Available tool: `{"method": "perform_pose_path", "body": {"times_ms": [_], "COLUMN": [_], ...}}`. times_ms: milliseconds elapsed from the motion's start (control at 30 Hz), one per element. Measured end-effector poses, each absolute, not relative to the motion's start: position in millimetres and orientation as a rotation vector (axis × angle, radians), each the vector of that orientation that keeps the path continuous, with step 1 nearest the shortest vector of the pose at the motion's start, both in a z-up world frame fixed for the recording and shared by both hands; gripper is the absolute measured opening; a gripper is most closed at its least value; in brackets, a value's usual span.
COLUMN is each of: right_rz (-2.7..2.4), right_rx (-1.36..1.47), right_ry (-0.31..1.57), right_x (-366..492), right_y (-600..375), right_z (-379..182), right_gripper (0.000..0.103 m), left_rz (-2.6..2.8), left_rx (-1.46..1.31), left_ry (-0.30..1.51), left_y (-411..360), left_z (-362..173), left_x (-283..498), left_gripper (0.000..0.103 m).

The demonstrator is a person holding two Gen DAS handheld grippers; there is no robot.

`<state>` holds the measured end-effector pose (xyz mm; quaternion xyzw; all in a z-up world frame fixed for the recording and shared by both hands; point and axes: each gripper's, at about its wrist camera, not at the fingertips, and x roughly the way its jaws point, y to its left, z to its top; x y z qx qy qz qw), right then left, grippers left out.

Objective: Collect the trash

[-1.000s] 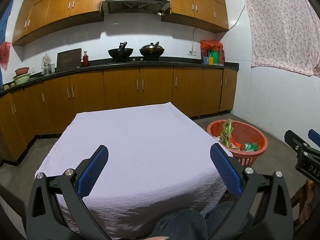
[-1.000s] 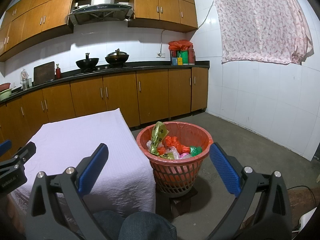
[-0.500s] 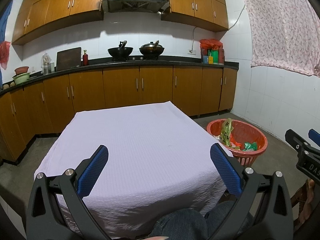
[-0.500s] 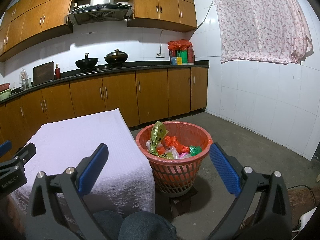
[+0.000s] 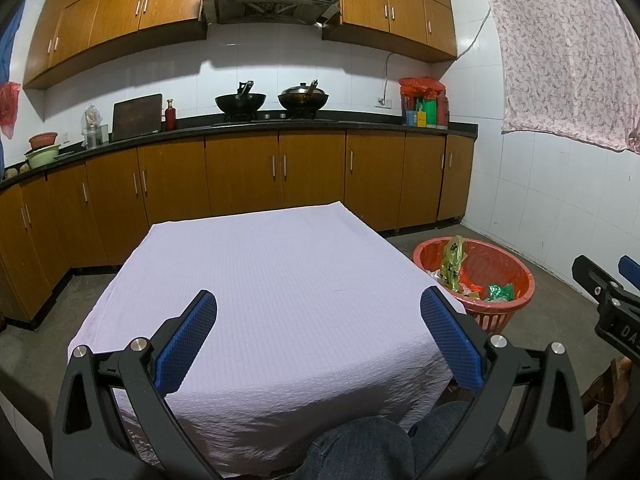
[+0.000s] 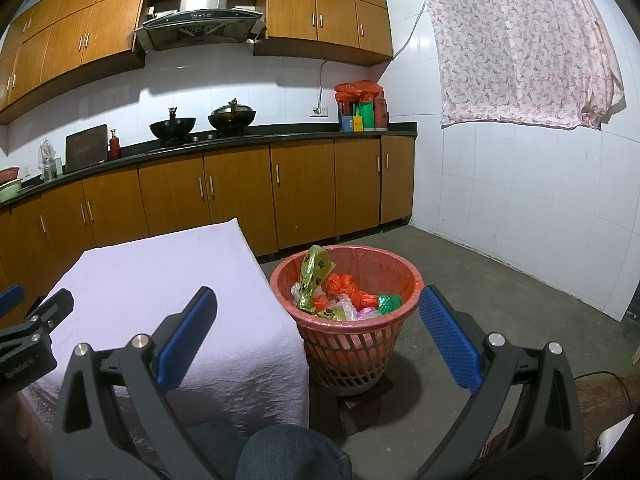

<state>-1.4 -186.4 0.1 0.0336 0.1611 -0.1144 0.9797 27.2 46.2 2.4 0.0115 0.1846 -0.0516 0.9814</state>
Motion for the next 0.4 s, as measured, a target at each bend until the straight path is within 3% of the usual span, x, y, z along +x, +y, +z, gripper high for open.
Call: {"method": "perform_pose_path", "body": {"times_ms": [400], "right_rz": [-0.231], "right_rx": [0.068], "right_ry": [0.325], "right_x": [-1.0], "right_y": [-187.1], "right_z": [1.2], "right_gripper": [0.099], "left_rz": [-0.108], "left_rx": [0.015], "left_ry": [0.379], "left_y": [47.9], "left_z": [1.7], "left_x": [27.3], "left_gripper": [0.101]}}
